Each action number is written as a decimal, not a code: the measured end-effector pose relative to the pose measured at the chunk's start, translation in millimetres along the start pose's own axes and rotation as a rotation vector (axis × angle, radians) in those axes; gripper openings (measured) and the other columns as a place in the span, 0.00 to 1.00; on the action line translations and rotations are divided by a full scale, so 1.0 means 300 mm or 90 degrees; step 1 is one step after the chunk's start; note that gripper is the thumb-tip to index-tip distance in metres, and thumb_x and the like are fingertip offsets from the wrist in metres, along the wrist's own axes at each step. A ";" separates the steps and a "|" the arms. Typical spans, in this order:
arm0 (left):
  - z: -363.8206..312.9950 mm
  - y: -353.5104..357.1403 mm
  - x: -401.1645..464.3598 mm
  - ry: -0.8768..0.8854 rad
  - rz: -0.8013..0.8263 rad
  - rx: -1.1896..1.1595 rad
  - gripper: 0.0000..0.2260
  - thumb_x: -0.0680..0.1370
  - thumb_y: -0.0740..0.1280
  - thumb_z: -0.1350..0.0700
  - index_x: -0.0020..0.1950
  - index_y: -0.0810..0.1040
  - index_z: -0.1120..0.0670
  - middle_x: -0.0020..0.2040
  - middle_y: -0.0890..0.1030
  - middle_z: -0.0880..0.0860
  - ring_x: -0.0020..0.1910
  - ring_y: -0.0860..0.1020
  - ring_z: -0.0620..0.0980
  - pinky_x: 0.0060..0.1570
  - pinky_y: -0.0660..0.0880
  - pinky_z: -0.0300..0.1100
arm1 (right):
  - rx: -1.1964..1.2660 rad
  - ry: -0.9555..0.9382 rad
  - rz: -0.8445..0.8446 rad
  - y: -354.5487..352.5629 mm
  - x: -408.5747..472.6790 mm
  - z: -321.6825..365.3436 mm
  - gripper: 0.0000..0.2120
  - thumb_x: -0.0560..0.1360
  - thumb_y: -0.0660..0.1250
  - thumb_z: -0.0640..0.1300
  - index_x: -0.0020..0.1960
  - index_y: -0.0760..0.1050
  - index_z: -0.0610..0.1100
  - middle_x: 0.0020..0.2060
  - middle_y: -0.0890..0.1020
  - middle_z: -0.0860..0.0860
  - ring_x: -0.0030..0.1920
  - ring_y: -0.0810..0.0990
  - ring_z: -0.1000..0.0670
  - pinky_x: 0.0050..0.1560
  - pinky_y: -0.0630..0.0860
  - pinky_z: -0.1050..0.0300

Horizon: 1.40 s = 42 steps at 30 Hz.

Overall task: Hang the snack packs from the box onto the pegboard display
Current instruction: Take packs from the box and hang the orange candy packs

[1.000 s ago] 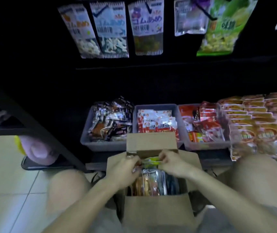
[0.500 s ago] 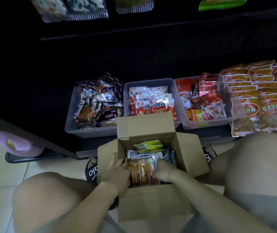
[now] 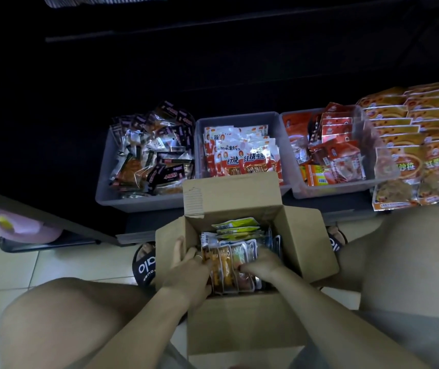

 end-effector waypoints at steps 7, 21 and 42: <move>0.003 -0.002 -0.001 -0.001 -0.009 -0.007 0.24 0.83 0.63 0.46 0.78 0.66 0.51 0.73 0.73 0.57 0.79 0.59 0.58 0.77 0.31 0.68 | -0.085 -0.017 -0.032 0.006 -0.009 0.010 0.30 0.76 0.75 0.49 0.72 0.69 0.40 0.64 0.80 0.43 0.63 0.80 0.44 0.59 0.79 0.53; 0.072 -0.042 -0.067 -0.011 -0.218 -0.098 0.21 0.76 0.66 0.64 0.69 0.76 0.55 0.69 0.75 0.58 0.72 0.71 0.59 0.76 0.64 0.53 | -0.241 -0.153 -0.056 0.070 -0.100 0.118 0.12 0.74 0.70 0.54 0.48 0.82 0.45 0.46 0.85 0.46 0.48 0.85 0.44 0.46 0.81 0.54; 0.165 0.075 -0.051 -0.166 -0.112 -0.459 0.24 0.81 0.57 0.61 0.77 0.65 0.50 0.48 0.84 0.60 0.45 0.84 0.61 0.47 0.82 0.58 | -0.181 -0.045 -0.060 0.237 -0.051 0.206 0.47 0.70 0.77 0.51 0.77 0.52 0.38 0.63 0.79 0.41 0.64 0.79 0.40 0.62 0.78 0.49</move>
Point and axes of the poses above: each hand's wrist, its own x-axis towards the middle knuckle, its own y-axis out of the palm, z = x × y, the point moved 1 cm from there along x, towards the middle knuckle
